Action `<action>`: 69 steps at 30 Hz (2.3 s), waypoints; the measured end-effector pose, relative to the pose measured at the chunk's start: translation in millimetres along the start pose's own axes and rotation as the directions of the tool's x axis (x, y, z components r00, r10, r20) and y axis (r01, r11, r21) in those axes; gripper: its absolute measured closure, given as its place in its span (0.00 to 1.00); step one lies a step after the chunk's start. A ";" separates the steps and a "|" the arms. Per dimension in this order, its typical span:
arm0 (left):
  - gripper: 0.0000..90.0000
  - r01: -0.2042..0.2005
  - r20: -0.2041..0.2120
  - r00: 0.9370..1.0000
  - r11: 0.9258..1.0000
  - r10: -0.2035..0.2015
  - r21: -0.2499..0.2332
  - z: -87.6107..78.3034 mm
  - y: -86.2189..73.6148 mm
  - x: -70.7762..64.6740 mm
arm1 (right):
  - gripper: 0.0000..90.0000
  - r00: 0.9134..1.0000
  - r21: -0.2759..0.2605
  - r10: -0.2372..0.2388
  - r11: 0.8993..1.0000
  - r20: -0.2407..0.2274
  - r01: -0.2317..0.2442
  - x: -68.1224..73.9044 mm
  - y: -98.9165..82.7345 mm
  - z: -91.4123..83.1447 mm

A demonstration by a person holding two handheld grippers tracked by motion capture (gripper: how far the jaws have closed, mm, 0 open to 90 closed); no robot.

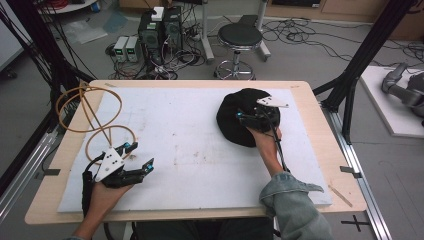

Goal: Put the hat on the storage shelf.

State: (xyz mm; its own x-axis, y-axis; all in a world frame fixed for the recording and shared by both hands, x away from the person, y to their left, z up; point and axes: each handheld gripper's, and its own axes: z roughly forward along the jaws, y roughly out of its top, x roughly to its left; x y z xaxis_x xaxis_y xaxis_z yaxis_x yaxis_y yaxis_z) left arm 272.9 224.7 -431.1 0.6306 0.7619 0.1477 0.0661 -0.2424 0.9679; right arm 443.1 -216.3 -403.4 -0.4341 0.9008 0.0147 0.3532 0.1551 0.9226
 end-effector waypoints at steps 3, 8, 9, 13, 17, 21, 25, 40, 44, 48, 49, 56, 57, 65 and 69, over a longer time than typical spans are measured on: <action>0.26 0.001 0.000 1.000 1.000 -0.001 0.000 -0.1 0.0 0.1 | 0.26 1.000 0.018 -0.012 1.000 0.012 0.012 -0.4 -1.9 2.9; 0.26 0.001 0.001 1.000 1.000 -0.001 -0.001 0.0 0.1 0.1 | 0.40 0.999 0.036 -0.028 0.999 0.031 0.027 -0.1 -2.9 4.5; 0.26 0.001 0.001 1.000 1.000 -0.001 0.000 0.0 0.0 0.1 | 0.40 0.999 0.036 -0.028 0.999 0.031 0.027 -0.1 -2.9 4.5; 0.27 -0.002 0.001 1.000 1.000 0.002 0.002 -0.3 0.1 0.3 | 0.54 0.997 0.038 -0.062 0.997 0.047 0.061 1.8 -3.0 4.8; 0.27 -0.001 0.002 1.000 1.000 0.001 0.002 -0.5 0.3 0.4 | 0.63 0.995 0.030 -0.073 0.997 0.064 0.071 3.9 -2.0 3.5; 0.27 -0.002 0.004 1.000 1.000 0.002 0.000 -0.6 0.3 0.5 | 0.69 0.995 0.023 -0.073 0.997 0.062 0.072 2.8 -1.4 2.5; 0.27 0.001 0.003 1.000 1.000 -0.001 -0.001 -0.8 0.3 0.5 | 0.73 0.995 -0.002 -0.064 0.998 0.071 0.064 2.4 1.6 -1.2; 0.27 -0.002 -0.001 1.000 1.000 0.002 -0.012 -3.9 1.5 1.7 | 0.76 0.992 -0.115 0.070 0.992 0.109 -0.057 -1.4 33.2 -20.1; 0.27 -0.011 0.007 1.000 1.000 0.011 -0.019 -4.9 2.3 0.2 | 0.76 0.989 -0.142 0.096 0.987 0.111 -0.080 -1.1 43.8 -23.9; 0.27 -0.028 0.006 1.000 0.999 0.028 -0.020 -7.1 3.3 -0.6 | 0.76 0.989 -0.159 0.116 0.982 0.096 -0.100 2.0 54.7 -28.2; 0.27 -0.033 0.007 0.999 0.999 0.033 -0.021 -7.8 3.3 -0.5 | 0.76 0.989 -0.164 0.116 0.981 0.095 -0.099 3.3 57.4 -29.1; 0.27 -0.047 0.014 0.999 0.999 0.047 -0.026 -16.7 5.0 -3.4 | 0.76 0.989 -0.203 0.123 0.974 0.083 -0.105 15.3 78.9 -35.4; 0.27 -0.053 0.015 0.998 0.998 0.054 -0.025 -18.3 5.4 -4.0 | 0.76 0.989 -0.208 0.126 0.972 0.083 -0.106 17.2 81.9 -35.9; 0.28 -0.071 0.017 0.997 0.997 0.071 -0.011 -25.1 5.2 -10.0 | 0.76 0.989 -0.242 0.139 0.963 0.058 -0.121 35.3 103.4 -37.3; 0.28 -0.070 0.013 0.997 0.998 0.070 -0.006 -27.7 4.1 -10.3 | 0.76 0.989 -0.254 0.141 0.959 0.037 -0.127 46.4 116.3 -37.7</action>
State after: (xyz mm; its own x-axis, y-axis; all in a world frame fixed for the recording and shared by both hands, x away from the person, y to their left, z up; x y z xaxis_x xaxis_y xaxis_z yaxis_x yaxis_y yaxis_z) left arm 245.2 232.5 -423.0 0.6434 0.7353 0.2129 0.0170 -0.2917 0.9563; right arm 432.8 -171.7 -280.8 -0.3491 0.9279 0.1305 0.1830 -0.0690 0.9807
